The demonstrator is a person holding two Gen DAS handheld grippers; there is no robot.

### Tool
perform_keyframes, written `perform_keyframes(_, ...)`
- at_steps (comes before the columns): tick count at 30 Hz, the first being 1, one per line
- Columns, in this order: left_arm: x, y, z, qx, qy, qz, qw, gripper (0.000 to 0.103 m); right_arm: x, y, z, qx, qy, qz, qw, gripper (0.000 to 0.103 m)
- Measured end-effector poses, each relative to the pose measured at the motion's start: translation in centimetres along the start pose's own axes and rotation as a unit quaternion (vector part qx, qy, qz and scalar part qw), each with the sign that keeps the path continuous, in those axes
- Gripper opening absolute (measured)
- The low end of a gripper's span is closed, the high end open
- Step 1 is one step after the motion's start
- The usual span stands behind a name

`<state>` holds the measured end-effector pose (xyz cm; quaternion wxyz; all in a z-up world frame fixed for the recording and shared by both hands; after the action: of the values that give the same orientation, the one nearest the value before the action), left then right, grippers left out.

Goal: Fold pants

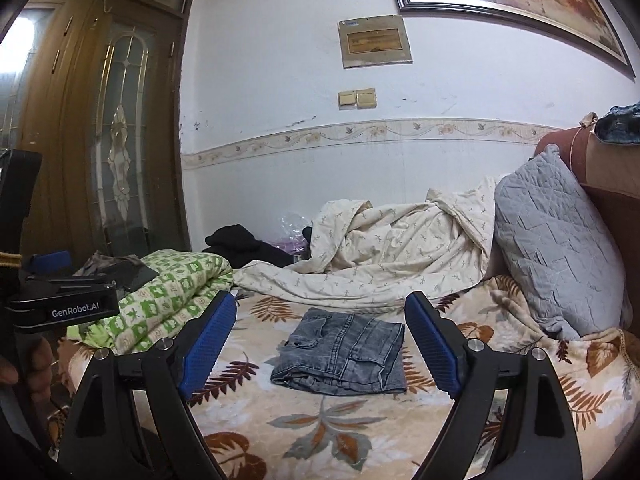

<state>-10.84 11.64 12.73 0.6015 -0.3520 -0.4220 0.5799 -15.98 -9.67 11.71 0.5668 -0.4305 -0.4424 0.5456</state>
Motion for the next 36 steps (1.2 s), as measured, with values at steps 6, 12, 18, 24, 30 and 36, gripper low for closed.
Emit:
perform_keyframes(6,0.3,-0.1,0.1,-0.001,-0.002,0.003,1.0,0.103,0.4,0.0,0.0,0.0,0.0,0.004,1.0,0.086)
perform_keyframes(12,0.4,-0.2,0.1,-0.002,-0.002,0.003,1.0,0.103,0.3,0.0,0.0,-0.001,-0.001,0.004,1.0,0.086)
perform_keyframes(18,0.4,-0.2,0.3,-0.002,-0.001,0.003,1.0,0.103,0.4,0.0,0.1,-0.002,0.003,0.008,1.0,0.086)
perform_keyframes(24,0.4,-0.5,0.5,-0.005,-0.001,0.006,1.0,0.103,0.5,-0.2,0.4,-0.005,0.004,0.01,1.0,0.086)
perform_keyframes(30,0.1,-0.7,2.0,-0.012,-0.005,0.012,0.9998,0.103,0.7,-0.2,0.7,-0.009,0.005,0.012,1.0,0.086)
perform_keyframes(36,0.1,-0.7,2.8,-0.017,-0.005,0.016,0.9997,0.103,0.7,-0.3,0.9,-0.01,0.005,0.014,1.0,0.086)
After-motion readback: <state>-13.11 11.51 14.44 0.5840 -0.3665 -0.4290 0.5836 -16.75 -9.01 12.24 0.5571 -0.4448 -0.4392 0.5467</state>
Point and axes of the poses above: each gripper's, at about its wrist camera, not at the fingertips, and z roughly against the way its jaws point, x to its left, y to its underside, the point moved 2 cm from there along -z, roughly the way its jaws point, and after that the axes turned 5 degrees about y, right-handed, at the moved point
